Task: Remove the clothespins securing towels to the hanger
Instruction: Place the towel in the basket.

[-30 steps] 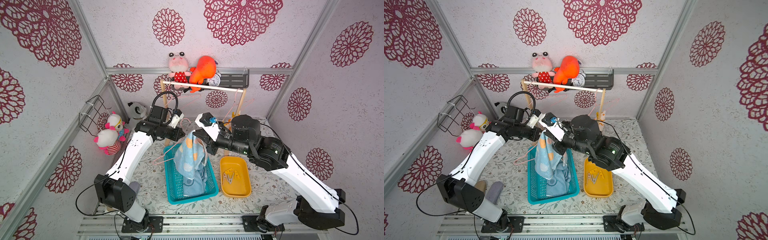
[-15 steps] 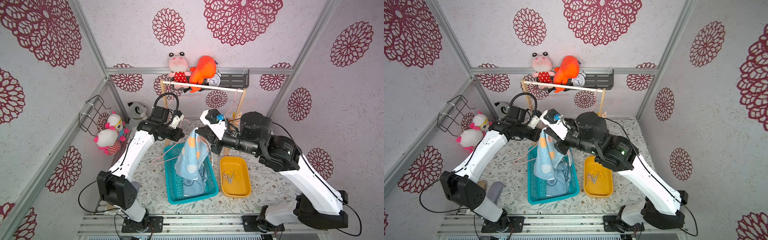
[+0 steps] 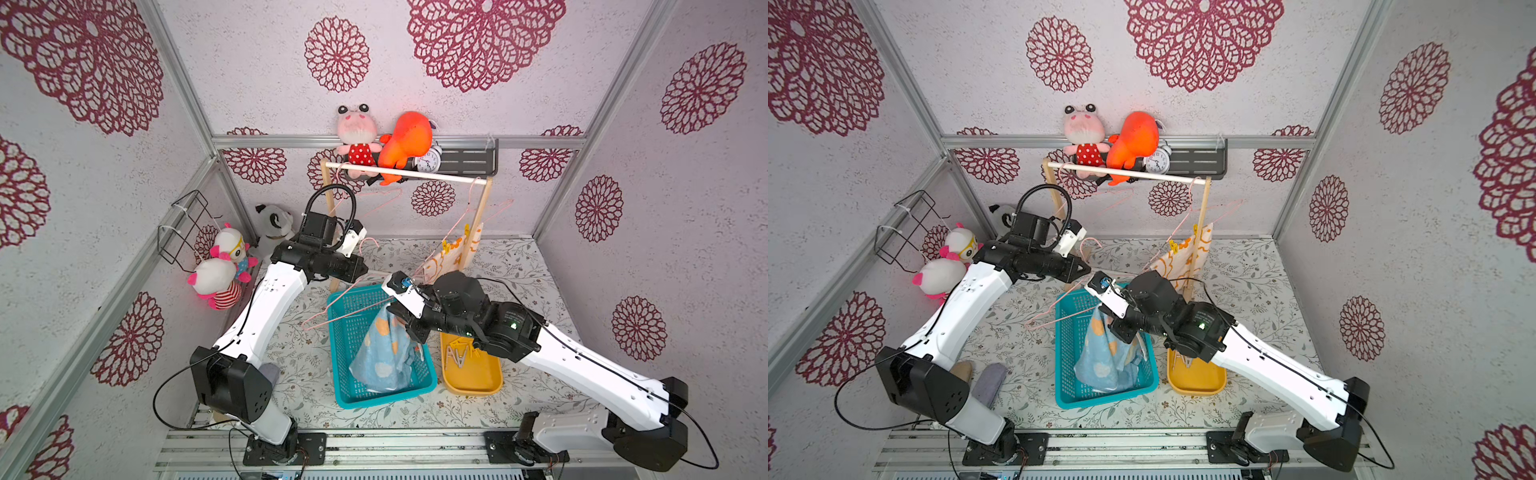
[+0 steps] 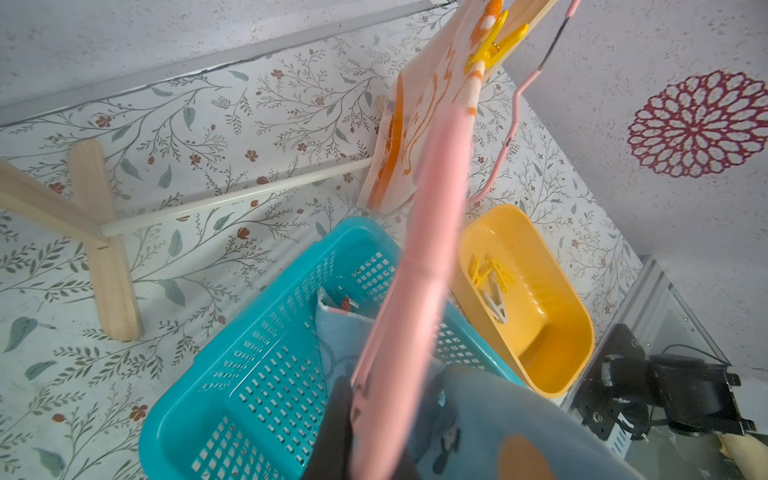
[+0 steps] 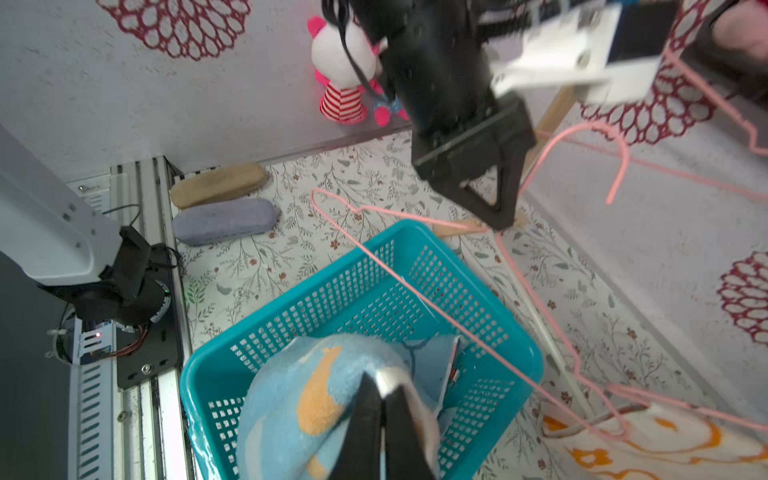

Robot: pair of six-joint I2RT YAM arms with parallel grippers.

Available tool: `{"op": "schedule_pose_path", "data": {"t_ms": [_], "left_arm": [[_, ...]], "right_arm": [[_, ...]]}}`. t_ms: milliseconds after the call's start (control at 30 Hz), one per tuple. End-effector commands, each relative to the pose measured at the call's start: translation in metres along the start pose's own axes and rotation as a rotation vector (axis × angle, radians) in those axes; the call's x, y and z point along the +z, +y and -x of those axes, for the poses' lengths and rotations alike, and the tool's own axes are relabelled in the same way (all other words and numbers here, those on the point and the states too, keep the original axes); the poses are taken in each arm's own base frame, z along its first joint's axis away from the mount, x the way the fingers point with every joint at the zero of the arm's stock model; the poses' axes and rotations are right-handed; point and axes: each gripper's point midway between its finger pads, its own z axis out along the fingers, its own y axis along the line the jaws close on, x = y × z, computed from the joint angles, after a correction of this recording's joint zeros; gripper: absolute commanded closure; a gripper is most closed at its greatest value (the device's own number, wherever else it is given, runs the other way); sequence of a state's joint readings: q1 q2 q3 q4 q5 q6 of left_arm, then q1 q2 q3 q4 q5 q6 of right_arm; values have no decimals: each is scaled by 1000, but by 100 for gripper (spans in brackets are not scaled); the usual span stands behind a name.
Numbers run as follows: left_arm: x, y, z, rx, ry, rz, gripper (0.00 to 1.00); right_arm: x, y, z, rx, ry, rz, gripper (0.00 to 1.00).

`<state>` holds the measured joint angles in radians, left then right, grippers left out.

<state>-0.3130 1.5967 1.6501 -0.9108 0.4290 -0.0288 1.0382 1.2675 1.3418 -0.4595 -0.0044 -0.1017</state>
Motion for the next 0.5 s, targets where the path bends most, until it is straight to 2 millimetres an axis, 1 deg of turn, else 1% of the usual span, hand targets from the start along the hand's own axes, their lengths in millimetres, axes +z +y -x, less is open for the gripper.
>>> {"op": "schedule_pose_path", "data": {"t_ms": [0,133,233,300,400,467], "left_arm": [[-17,-8,6,33,-43,-10,100],[-20,-10,7,36,-50,-12,100],[-24,-11,9,41,-59,-9,100],[-26,-10,8,47,-61,8,100],[-29,-8,8,50,-64,27,100],[-30,-8,9,50,-67,26,100]], "right_arm": [[2,-5,8,110,-113,-5,100],[36,-1,-35,176,-33,23,100],[56,4,-61,207,15,48,100],[67,7,-78,212,40,60,100],[84,12,-110,210,73,84,100],[91,17,-125,216,103,108,100]]}}
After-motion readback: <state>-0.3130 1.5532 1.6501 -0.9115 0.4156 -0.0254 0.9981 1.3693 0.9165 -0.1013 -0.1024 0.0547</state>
